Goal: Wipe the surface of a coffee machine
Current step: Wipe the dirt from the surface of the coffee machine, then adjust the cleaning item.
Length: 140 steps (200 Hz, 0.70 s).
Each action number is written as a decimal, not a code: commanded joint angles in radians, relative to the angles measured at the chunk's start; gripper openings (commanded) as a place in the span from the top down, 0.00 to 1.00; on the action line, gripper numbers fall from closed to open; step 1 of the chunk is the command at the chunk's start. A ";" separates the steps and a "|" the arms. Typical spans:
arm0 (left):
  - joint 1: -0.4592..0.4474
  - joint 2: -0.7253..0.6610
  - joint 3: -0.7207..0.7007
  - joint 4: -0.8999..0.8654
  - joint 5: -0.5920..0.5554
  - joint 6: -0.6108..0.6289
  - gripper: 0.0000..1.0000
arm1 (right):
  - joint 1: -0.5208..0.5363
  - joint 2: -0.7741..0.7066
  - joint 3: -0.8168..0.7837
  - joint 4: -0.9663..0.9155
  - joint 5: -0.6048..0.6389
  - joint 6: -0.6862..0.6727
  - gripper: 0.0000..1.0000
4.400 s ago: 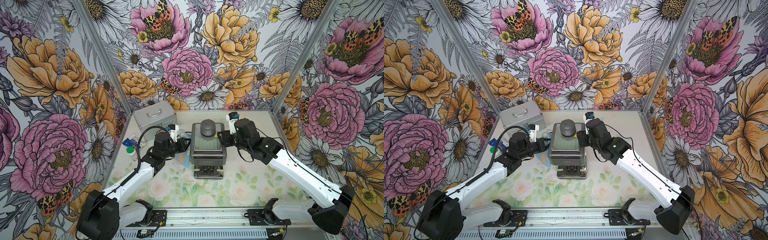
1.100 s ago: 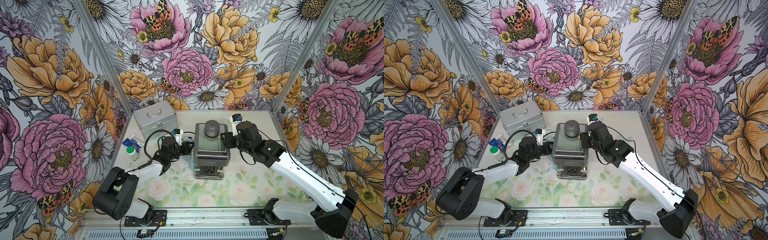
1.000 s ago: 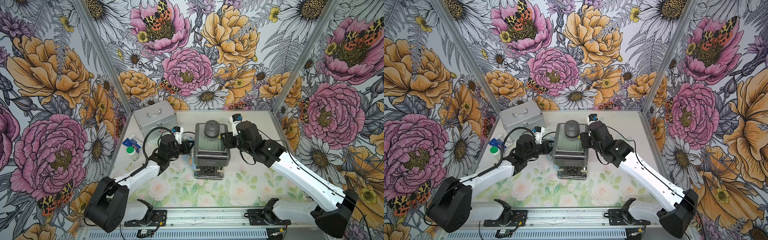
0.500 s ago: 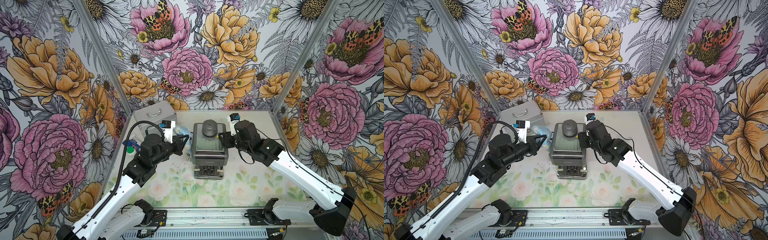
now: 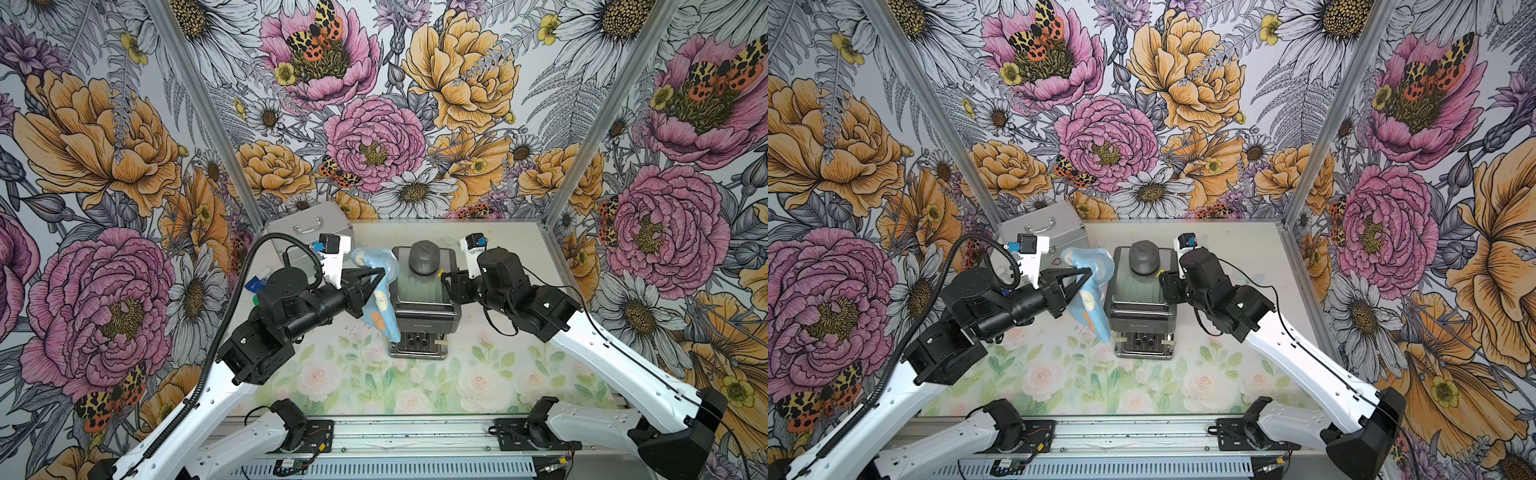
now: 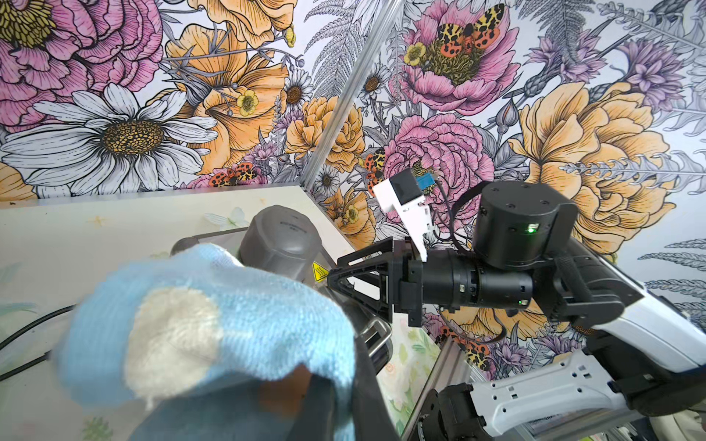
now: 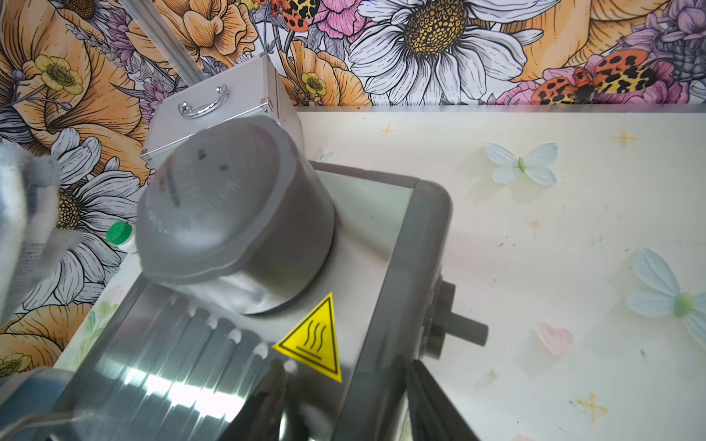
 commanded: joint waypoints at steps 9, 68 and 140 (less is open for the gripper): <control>-0.061 0.008 0.045 -0.025 -0.011 0.024 1.00 | 0.007 -0.041 0.001 -0.162 -0.056 -0.021 0.45; -0.159 0.087 0.143 -0.037 -0.011 0.028 1.00 | 0.121 -0.172 0.084 -0.175 -0.184 -0.030 0.42; -0.346 0.160 0.179 -0.034 -0.134 0.051 1.00 | 0.241 -0.266 0.024 0.119 -0.401 0.095 0.37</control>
